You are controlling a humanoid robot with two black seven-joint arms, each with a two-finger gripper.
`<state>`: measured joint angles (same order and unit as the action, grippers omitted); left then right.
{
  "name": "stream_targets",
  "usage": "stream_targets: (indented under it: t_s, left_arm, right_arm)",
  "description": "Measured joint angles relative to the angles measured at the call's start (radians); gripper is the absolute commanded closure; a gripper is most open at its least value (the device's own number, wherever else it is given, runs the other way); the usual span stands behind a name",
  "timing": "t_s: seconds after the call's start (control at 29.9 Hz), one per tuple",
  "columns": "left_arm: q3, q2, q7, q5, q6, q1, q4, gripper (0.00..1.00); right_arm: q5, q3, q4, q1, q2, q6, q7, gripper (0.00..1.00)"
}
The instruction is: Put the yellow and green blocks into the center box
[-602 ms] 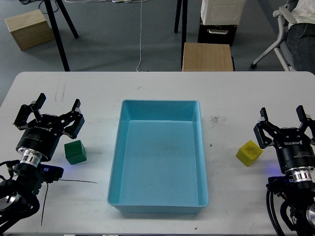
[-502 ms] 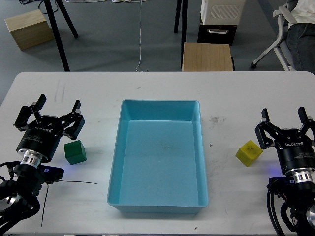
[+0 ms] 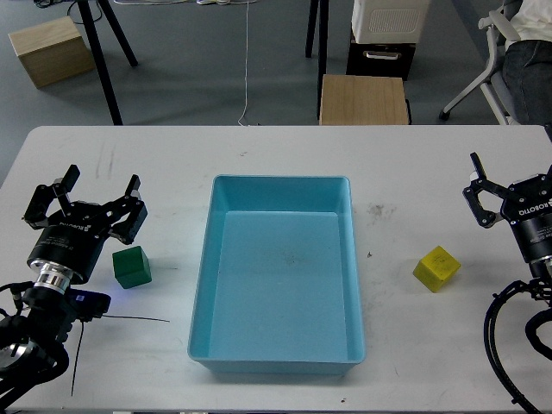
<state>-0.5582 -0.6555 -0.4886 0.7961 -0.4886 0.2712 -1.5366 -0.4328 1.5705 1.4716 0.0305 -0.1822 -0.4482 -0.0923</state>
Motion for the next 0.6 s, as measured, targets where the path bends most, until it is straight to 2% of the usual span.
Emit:
stream_targets:
  t_s: [0.07, 0.13, 0.2, 0.27, 0.37, 0.5, 0.6]
  left_arm:
    - [-0.001, 0.000, 0.000, 0.000, 0.000, 0.000, 0.002, 0.00]
    - [-0.001, 0.000, 0.000, 0.000, 0.000, 0.000, 0.003, 0.00]
    - [-0.002, 0.000, 0.000, 0.000, 0.000, 0.000, 0.004, 0.00]
    - [-0.002, 0.000, 0.000, 0.000, 0.000, 0.000, 0.004, 0.00]
    - [-0.002, 0.000, 0.000, 0.000, 0.000, 0.000, 0.006, 0.00]
    - [-0.004, 0.000, 0.000, 0.001, 0.000, 0.000, 0.008, 0.00]
    - [-0.005, 0.000, 0.000, 0.002, 0.000, 0.000, 0.009, 0.00]
  right_arm:
    - [-0.220, 0.002, 0.008, -0.050, -0.074, -0.002, -0.016, 0.01]
    - [-0.423, -0.015, 0.015, -0.092, -0.152, -0.005, -0.053, 0.01]
    - [-0.603, -0.063, 0.019, -0.136, -0.254, -0.007, -0.117, 0.01]
    - [-0.761, -0.147, 0.022, -0.200, -0.374, -0.008, -0.212, 0.01]
    - [-0.962, -0.313, 0.019, -0.286, -0.528, -0.008, -0.324, 0.01]
    - [-1.135, -0.541, 0.016, -0.409, -0.660, -0.008, -0.383, 0.02]
    - [-1.165, -0.661, 0.022, -0.458, -0.744, -0.008, -0.394, 0.03]
